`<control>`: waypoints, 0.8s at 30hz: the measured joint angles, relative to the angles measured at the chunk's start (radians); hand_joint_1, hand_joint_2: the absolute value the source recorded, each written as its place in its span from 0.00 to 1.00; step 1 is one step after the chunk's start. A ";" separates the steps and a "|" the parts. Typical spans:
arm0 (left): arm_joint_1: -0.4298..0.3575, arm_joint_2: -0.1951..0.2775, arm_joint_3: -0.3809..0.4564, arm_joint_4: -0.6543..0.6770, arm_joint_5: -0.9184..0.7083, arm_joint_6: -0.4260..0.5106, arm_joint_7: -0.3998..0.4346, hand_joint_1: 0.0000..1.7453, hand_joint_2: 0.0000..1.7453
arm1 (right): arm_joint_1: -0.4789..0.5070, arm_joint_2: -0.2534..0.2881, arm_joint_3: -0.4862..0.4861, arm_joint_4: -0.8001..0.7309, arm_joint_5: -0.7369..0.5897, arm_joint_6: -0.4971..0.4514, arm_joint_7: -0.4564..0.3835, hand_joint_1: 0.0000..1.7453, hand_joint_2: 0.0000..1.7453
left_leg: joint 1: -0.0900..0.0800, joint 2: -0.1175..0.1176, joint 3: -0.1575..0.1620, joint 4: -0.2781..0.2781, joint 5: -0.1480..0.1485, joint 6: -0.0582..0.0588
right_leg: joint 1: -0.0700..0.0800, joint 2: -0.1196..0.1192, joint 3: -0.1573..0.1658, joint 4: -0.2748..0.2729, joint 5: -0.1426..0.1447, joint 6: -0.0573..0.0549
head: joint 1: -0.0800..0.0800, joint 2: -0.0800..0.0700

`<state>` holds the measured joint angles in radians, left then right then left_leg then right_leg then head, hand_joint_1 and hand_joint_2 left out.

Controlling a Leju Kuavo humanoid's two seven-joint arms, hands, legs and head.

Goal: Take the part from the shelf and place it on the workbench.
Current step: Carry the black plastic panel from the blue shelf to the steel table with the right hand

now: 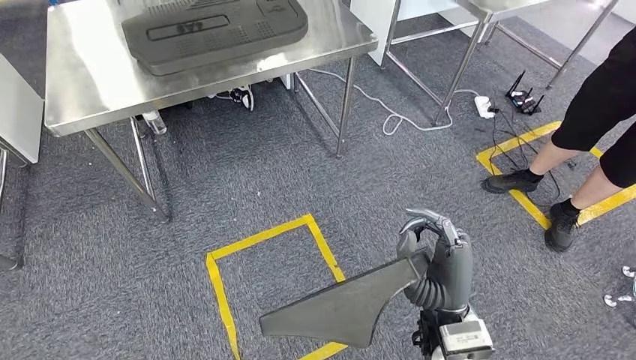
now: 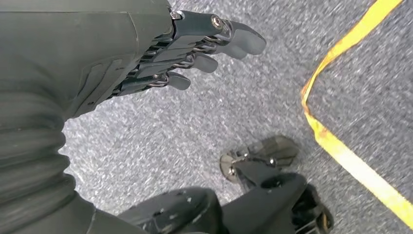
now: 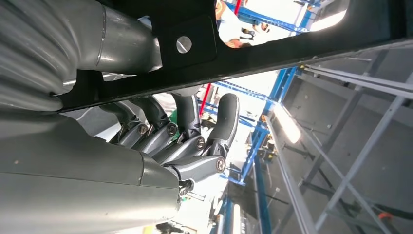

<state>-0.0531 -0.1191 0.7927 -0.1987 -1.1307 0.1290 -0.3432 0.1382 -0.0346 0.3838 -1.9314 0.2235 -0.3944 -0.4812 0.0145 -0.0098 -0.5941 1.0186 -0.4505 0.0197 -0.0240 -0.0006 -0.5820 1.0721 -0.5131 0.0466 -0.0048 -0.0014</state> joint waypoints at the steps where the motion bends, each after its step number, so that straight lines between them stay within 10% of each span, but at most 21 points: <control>1: 0.000 0.000 0.000 0.000 0.000 0.000 0.000 0.00 1.00 | 0.000 0.000 0.000 0.000 -0.001 0.000 0.000 1.00 1.00 | -0.001 0.000 0.001 0.000 -0.001 0.005 | 0.001 0.000 -0.037 0.069 -0.026 -0.004 | 0.001 0.000; 3: -0.001 0.000 0.000 0.000 -0.001 0.000 0.000 0.00 1.00 | 0.002 0.000 0.000 0.000 -0.002 0.000 0.000 1.00 1.00 | -0.004 0.000 0.002 0.000 -0.004 0.011 | 0.002 0.000 -0.117 0.207 -0.064 -0.007 | 0.002 0.000; 5: 0.000 0.000 0.001 0.000 -0.001 0.000 0.000 0.00 1.00 | 0.003 0.000 0.000 0.000 -0.003 0.000 0.000 1.00 1.00 | -0.006 -0.003 0.007 0.000 -0.008 0.014 | 0.003 0.000 -0.139 0.218 -0.046 0.003 | 0.002 0.000; 10: 0.000 -0.001 0.002 0.000 -0.001 0.000 -0.001 0.00 1.00 | 0.004 0.000 0.000 0.000 -0.003 0.000 0.000 1.00 1.00 | -0.015 -0.011 0.018 0.002 -0.021 0.000 | 0.013 0.001 -0.014 -0.063 0.070 0.001 | 0.001 0.000; 14: 0.000 0.001 0.003 0.000 -0.002 0.000 -0.001 0.00 1.00 | 0.004 0.000 0.000 0.000 -0.003 0.000 0.000 1.00 1.00 | -0.013 -0.007 0.014 0.024 -0.041 -0.019 | 0.003 0.001 -0.003 -0.074 0.076 -0.022 | 0.000 0.000; 19: 0.001 0.001 0.006 0.000 -0.010 0.000 -0.001 0.00 1.00 | 0.005 0.001 0.000 0.001 -0.003 0.003 0.000 1.00 1.00 | -0.001 0.001 -0.122 0.289 -0.152 -0.040 | -0.004 -0.002 0.014 -0.077 0.066 -0.039 | -0.004 0.000; 24: 0.001 0.001 0.007 0.000 -0.011 0.002 -0.001 0.00 1.00 | 0.005 0.001 0.000 0.002 -0.003 0.003 0.000 1.00 1.00 | 0.016 0.005 -0.018 0.048 -0.011 -0.053 | -0.007 0.004 0.035 -0.071 0.045 -0.014 | -0.007 0.000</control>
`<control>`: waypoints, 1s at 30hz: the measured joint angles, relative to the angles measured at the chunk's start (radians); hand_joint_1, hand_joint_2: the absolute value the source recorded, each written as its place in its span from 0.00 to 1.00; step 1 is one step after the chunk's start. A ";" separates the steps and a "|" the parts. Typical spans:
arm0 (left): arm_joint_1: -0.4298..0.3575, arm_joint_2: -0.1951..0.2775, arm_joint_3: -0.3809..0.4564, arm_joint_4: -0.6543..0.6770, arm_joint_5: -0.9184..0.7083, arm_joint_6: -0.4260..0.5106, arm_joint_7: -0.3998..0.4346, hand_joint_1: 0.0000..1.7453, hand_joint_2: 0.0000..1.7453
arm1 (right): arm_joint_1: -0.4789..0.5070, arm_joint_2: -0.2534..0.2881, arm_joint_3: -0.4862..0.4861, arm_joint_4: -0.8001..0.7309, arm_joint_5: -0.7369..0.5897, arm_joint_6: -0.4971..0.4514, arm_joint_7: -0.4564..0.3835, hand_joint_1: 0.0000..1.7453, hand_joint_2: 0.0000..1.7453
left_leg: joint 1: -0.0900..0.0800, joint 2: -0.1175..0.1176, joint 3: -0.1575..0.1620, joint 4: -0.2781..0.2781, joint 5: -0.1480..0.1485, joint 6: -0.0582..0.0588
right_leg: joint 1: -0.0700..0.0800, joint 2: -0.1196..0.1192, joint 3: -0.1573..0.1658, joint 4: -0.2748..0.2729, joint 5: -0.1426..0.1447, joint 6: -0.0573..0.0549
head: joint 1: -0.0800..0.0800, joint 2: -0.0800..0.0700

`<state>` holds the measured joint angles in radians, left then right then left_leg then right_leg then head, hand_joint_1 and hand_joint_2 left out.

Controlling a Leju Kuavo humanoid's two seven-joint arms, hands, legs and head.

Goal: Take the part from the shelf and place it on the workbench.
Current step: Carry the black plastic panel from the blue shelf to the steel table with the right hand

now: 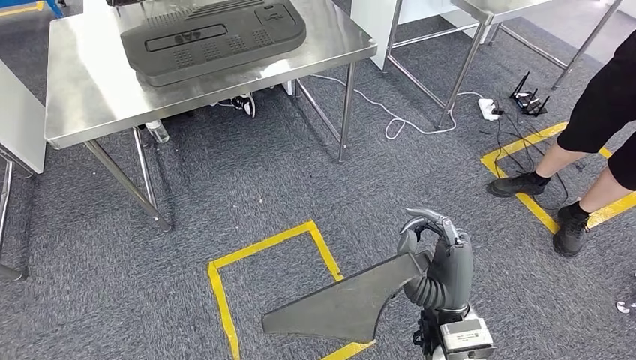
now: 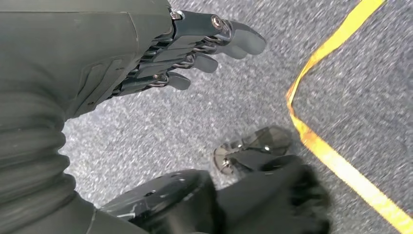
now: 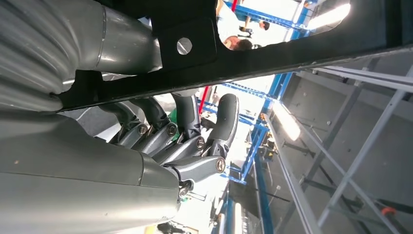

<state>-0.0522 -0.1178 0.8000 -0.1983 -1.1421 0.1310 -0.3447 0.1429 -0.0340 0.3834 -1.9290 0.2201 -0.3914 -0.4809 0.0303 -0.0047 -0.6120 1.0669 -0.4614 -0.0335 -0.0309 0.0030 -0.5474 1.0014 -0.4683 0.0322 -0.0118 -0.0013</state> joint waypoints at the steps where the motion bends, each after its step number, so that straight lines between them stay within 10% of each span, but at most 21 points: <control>1: 0.000 -0.001 0.000 0.000 0.000 0.000 0.000 0.00 1.00 | 0.000 0.000 0.000 0.000 0.000 0.000 0.000 1.00 1.00 | -0.001 -0.002 0.012 -0.025 0.004 0.003 | 0.003 0.000 0.001 0.000 -0.003 0.006 | 0.000 0.000; 6: 0.000 -0.001 0.000 0.000 -0.001 0.003 -0.001 0.00 1.00 | -0.002 0.001 0.000 0.000 0.000 0.000 0.000 1.00 1.00 | -0.008 -0.007 0.018 -0.036 -0.002 0.044 | 0.001 -0.001 -0.022 0.037 -0.026 0.028 | 0.005 0.000; 11: -0.001 -0.002 0.000 0.000 -0.001 0.004 -0.002 0.00 1.00 | -0.002 0.001 0.000 0.002 0.000 0.000 0.000 1.00 1.00 | -0.016 -0.008 0.027 -0.037 -0.014 0.064 | 0.003 -0.002 -0.186 0.299 -0.096 0.022 | 0.009 0.000; 16: -0.002 -0.004 0.000 0.000 -0.001 0.003 -0.002 0.00 1.00 | -0.002 0.000 0.001 0.003 -0.001 0.000 0.000 1.00 1.00 | -0.024 -0.018 0.049 -0.037 -0.034 0.050 | 0.016 -0.002 -0.072 0.025 0.032 0.026 | 0.009 0.000; 21: -0.002 -0.002 0.000 -0.001 -0.001 0.004 -0.002 0.00 1.00 | -0.002 0.002 0.000 0.003 -0.001 0.000 0.000 1.00 1.00 | -0.021 -0.011 0.045 -0.009 -0.061 0.026 | 0.008 -0.002 -0.048 0.000 0.032 -0.007 | 0.007 0.000; 25: -0.001 -0.002 0.001 -0.001 -0.001 0.004 -0.002 0.00 1.00 | -0.003 0.004 0.000 0.004 -0.001 0.002 0.000 1.00 1.00 | -0.016 -0.004 -0.080 0.224 -0.149 0.013 | 0.006 -0.004 -0.021 -0.003 0.016 -0.029 | 0.005 0.000; 27: 0.001 -0.002 0.001 -0.001 -0.001 0.004 -0.002 0.00 1.00 | -0.003 0.004 0.000 0.005 -0.001 0.003 0.000 1.00 1.00 | -0.010 -0.003 -0.101 0.227 -0.112 0.006 | 0.005 -0.001 -0.007 -0.003 0.005 -0.027 | 0.005 0.000; 30: 0.001 -0.001 0.001 0.000 -0.001 0.004 -0.002 0.00 1.00 | -0.003 0.005 0.000 0.008 -0.001 0.003 0.000 1.00 1.00 | 0.000 0.001 -0.037 0.054 0.000 0.000 | 0.006 0.003 0.012 0.003 -0.018 -0.011 | 0.002 0.000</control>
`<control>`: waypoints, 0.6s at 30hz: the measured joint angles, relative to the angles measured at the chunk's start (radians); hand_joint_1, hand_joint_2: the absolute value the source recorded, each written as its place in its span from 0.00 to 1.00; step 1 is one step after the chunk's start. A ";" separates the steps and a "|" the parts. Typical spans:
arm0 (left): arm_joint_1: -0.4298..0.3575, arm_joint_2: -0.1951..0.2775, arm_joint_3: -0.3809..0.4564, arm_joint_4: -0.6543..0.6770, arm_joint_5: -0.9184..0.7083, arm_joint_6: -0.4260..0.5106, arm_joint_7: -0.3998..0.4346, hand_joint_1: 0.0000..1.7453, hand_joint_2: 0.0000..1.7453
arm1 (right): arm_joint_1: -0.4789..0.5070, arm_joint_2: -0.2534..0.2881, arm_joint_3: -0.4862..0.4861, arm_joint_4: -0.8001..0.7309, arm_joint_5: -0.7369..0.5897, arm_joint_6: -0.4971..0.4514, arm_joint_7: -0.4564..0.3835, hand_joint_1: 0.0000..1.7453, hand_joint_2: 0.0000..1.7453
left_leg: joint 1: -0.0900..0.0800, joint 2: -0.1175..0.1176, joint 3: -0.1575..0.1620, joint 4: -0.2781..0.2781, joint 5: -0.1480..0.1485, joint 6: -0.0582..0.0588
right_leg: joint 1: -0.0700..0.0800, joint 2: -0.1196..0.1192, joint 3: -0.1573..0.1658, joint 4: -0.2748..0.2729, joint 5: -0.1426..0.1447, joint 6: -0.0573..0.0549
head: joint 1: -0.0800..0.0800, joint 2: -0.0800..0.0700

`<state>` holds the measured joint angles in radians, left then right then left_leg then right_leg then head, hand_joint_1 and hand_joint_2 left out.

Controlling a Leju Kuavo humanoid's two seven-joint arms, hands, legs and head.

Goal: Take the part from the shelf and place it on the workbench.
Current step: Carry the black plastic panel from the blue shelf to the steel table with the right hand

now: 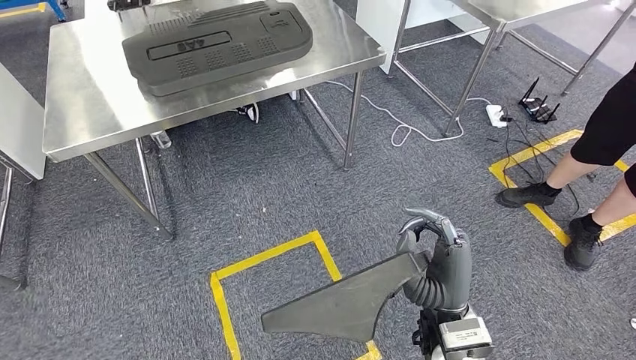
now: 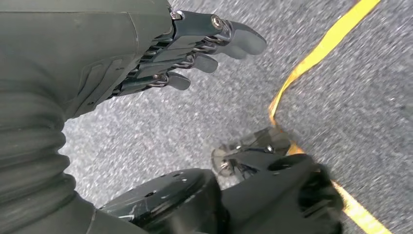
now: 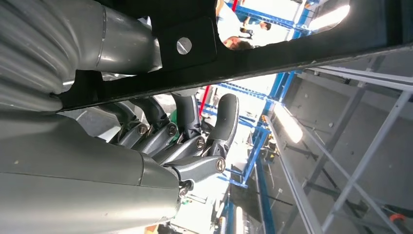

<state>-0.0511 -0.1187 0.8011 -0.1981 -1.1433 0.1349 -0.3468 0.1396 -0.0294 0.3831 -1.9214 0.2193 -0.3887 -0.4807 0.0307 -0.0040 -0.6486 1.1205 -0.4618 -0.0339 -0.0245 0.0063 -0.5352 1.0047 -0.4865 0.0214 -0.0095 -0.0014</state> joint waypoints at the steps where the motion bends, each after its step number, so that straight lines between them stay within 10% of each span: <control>1: -0.001 0.000 0.000 0.001 0.000 0.000 0.000 0.00 1.00 | 0.000 0.000 0.000 0.000 0.000 0.000 0.000 1.00 1.00 | 0.000 0.001 0.017 -0.041 0.013 0.003 | 0.003 0.001 0.001 0.002 -0.007 0.007 | -0.002 0.000; 6: -0.001 -0.001 0.000 0.001 -0.002 0.000 0.000 0.00 1.00 | -0.002 0.000 0.001 0.000 0.000 0.000 0.000 1.00 1.00 | -0.005 -0.004 0.033 -0.072 0.000 0.039 | 0.004 -0.002 -0.007 0.028 -0.031 0.030 | 0.000 0.000; 11: -0.002 -0.001 0.000 0.000 -0.005 0.001 0.000 0.00 1.00 | -0.002 0.000 0.000 0.001 -0.001 0.000 0.000 1.00 1.00 | -0.005 -0.006 0.054 -0.074 -0.019 0.059 | 0.004 -0.003 -0.188 0.299 -0.098 0.028 | 0.006 0.000; 15: -0.002 -0.002 0.000 0.000 -0.005 0.001 0.001 0.00 1.00 | -0.002 -0.001 0.000 0.001 -0.001 0.000 0.000 1.00 1.00 | -0.007 -0.014 0.087 -0.073 -0.047 0.047 | 0.005 -0.006 -0.137 0.104 0.031 0.055 | 0.009 0.000; 18: -0.003 -0.001 0.000 0.000 -0.005 0.001 0.001 0.00 1.00 | -0.002 0.000 0.000 0.001 -0.001 0.000 0.000 1.00 1.00 | -0.015 -0.016 0.102 -0.080 -0.066 0.032 | 0.012 -0.006 -0.102 0.032 0.061 0.032 | 0.008 0.000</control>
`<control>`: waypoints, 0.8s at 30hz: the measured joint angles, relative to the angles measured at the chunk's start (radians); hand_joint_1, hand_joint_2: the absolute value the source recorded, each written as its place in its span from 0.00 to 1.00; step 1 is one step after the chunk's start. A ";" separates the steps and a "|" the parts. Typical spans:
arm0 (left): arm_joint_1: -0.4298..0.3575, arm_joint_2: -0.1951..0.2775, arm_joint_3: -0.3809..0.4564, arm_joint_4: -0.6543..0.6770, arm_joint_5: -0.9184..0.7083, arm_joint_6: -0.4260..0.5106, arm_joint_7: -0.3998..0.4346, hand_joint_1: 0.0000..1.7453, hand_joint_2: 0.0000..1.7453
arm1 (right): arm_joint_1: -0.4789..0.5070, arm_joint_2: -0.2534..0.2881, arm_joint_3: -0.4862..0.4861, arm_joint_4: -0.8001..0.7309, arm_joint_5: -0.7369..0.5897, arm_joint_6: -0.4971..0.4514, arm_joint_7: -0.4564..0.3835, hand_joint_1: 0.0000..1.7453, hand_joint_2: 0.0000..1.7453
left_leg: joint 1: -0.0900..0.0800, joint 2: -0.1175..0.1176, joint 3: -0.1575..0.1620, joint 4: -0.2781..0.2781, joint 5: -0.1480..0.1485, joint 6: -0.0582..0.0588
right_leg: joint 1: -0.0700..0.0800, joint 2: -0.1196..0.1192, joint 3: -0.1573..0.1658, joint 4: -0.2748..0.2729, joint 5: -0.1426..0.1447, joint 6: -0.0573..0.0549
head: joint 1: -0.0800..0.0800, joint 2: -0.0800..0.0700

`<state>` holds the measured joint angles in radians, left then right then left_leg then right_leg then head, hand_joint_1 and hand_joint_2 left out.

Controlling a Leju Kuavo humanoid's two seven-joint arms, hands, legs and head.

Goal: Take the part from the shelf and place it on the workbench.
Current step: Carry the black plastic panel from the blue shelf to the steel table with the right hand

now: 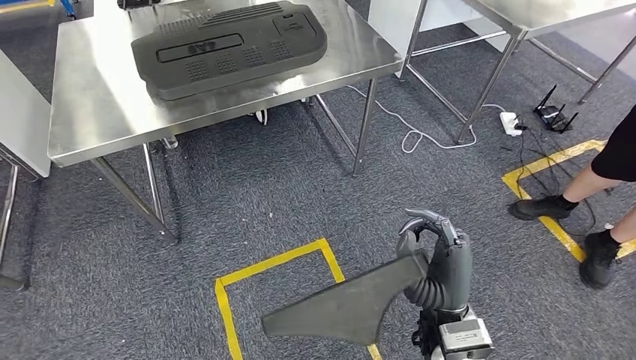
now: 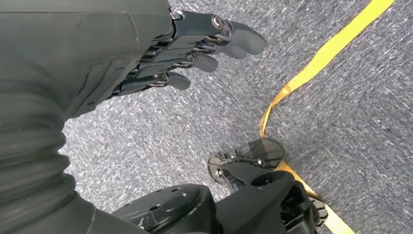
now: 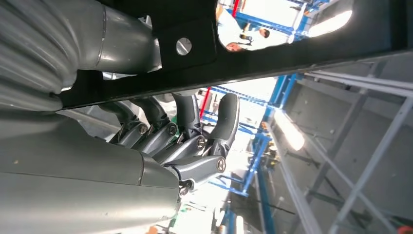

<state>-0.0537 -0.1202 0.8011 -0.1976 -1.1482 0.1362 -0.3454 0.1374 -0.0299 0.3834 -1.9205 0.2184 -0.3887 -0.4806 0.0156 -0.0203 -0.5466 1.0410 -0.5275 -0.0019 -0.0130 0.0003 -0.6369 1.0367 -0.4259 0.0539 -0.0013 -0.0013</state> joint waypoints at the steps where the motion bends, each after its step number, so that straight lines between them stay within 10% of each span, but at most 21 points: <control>1: 0.000 0.000 0.000 0.000 0.000 0.000 0.000 0.00 1.00 | 0.000 0.000 0.000 0.000 0.000 0.000 0.000 1.00 1.00 | 0.001 0.001 0.005 -0.004 -0.003 -0.004 | -0.002 0.001 0.002 -0.001 -0.002 -0.009 | -0.001 0.000; 4: -0.001 0.000 0.000 -0.001 0.000 0.000 0.001 0.00 1.00 | -0.001 0.001 -0.001 -0.001 0.000 0.000 0.000 1.00 1.00 | 0.004 0.009 -0.010 0.054 -0.038 -0.015 | -0.011 0.001 0.022 -0.007 -0.012 -0.035 | -0.006 0.000; 8: 0.001 0.000 0.000 -0.001 0.000 0.000 0.002 0.00 1.00 | -0.001 0.001 -0.001 0.000 0.000 0.000 0.000 1.00 1.00 | 0.005 0.013 -0.149 0.284 -0.110 -0.018 | -0.004 0.001 0.050 -0.007 -0.034 -0.056 | -0.008 0.000; 13: 0.004 0.002 0.001 -0.001 0.000 0.000 0.002 0.00 1.00 | -0.002 0.001 -0.001 0.001 0.000 0.000 0.002 1.00 1.00 | 0.002 0.014 -0.090 0.056 0.073 -0.003 | 0.003 0.011 0.091 -0.006 -0.071 -0.043 | -0.008 0.000; 19: 0.001 0.001 0.003 0.000 0.000 0.000 0.003 0.00 1.00 | -0.007 0.001 -0.001 0.001 -0.002 0.000 0.003 1.00 1.00 | 0.001 0.012 -0.063 0.003 0.072 0.020 | 0.003 0.008 0.074 0.033 -0.099 -0.014 | -0.007 0.000; 24: -0.002 0.001 0.003 0.000 -0.001 0.000 0.003 0.00 1.00 | -0.010 0.000 -0.001 0.003 -0.010 0.000 0.003 1.00 1.00 | 0.004 0.010 -0.035 -0.001 0.047 0.031 | -0.007 0.006 -0.099 0.270 -0.136 0.001 | -0.005 0.000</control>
<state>-0.0557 -0.1194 0.8045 -0.1980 -1.1491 0.1362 -0.3421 0.1272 -0.0296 0.3826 -1.9171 0.2089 -0.3887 -0.4776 0.0197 -0.0106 -0.5812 1.0401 -0.4803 0.0289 -0.0196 0.0065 -0.7359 1.3064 -0.5619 0.0549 -0.0067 -0.0013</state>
